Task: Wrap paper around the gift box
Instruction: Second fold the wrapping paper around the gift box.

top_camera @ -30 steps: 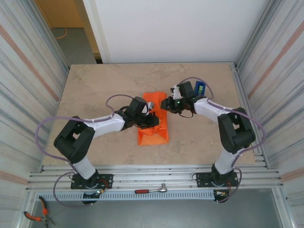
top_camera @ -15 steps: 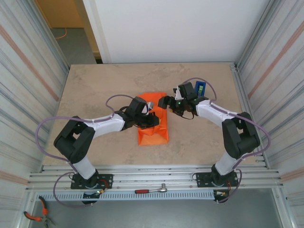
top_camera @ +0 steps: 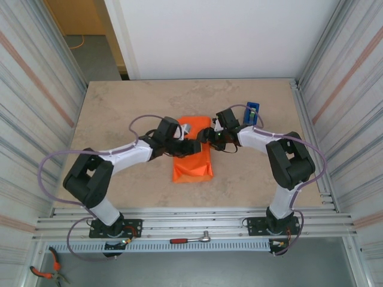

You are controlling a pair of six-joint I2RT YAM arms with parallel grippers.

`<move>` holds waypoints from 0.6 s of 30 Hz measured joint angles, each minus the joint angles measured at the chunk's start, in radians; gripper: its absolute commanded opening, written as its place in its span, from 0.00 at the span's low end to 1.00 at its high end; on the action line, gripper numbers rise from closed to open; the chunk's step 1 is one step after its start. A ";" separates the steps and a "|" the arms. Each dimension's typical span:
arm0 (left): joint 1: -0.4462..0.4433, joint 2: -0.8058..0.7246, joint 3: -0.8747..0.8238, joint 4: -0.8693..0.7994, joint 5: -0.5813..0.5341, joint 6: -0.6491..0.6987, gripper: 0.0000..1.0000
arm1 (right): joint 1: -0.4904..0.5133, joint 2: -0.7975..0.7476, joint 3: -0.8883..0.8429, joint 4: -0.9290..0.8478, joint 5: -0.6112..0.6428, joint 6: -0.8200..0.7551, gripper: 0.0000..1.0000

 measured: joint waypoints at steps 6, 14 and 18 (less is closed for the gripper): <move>0.193 -0.130 0.035 -0.041 0.088 0.032 0.74 | -0.006 -0.008 -0.036 0.057 -0.026 0.000 0.48; 0.329 -0.167 -0.036 -0.085 0.092 0.094 0.78 | -0.006 -0.012 -0.059 0.101 -0.033 0.004 0.45; 0.326 -0.109 -0.058 -0.101 0.090 0.132 0.80 | -0.006 -0.014 -0.066 0.111 -0.033 0.004 0.45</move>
